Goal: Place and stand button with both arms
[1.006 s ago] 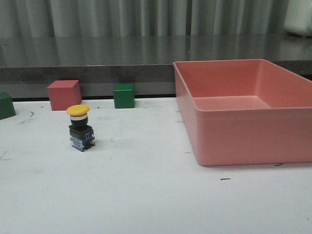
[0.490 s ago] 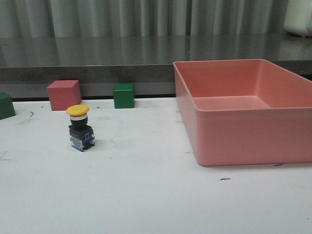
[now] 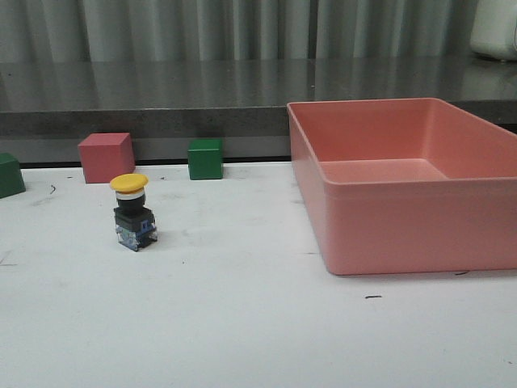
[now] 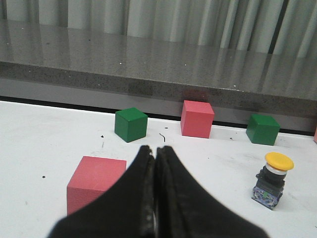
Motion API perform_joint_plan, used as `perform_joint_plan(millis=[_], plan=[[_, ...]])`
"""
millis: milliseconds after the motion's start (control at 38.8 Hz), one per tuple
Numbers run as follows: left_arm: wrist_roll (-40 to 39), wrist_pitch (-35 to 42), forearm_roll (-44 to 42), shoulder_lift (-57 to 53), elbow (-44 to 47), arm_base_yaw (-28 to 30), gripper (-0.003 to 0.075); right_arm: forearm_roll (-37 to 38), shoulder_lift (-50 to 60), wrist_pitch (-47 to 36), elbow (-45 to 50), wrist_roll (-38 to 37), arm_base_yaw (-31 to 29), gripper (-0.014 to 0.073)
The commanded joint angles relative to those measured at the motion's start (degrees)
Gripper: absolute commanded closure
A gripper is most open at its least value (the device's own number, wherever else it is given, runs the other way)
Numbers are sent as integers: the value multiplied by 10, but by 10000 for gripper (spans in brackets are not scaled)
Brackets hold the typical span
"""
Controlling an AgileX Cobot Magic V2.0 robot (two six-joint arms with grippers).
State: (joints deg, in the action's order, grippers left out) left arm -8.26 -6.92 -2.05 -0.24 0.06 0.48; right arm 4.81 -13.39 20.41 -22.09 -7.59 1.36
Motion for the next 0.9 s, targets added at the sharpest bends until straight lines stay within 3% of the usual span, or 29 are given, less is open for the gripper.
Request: perform_joint_plan(millis=[0, 594, 877], plan=[[-6, 51, 5, -13, 6, 1, 740, 9, -4, -48, -15, 5, -3, 657], [-6, 51, 5, -13, 6, 1, 741, 10, -1, -55, -4, 5, 0, 657], [-6, 51, 5, -13, 6, 1, 741, -17, 66, -119, 123, 5, 53, 657]])
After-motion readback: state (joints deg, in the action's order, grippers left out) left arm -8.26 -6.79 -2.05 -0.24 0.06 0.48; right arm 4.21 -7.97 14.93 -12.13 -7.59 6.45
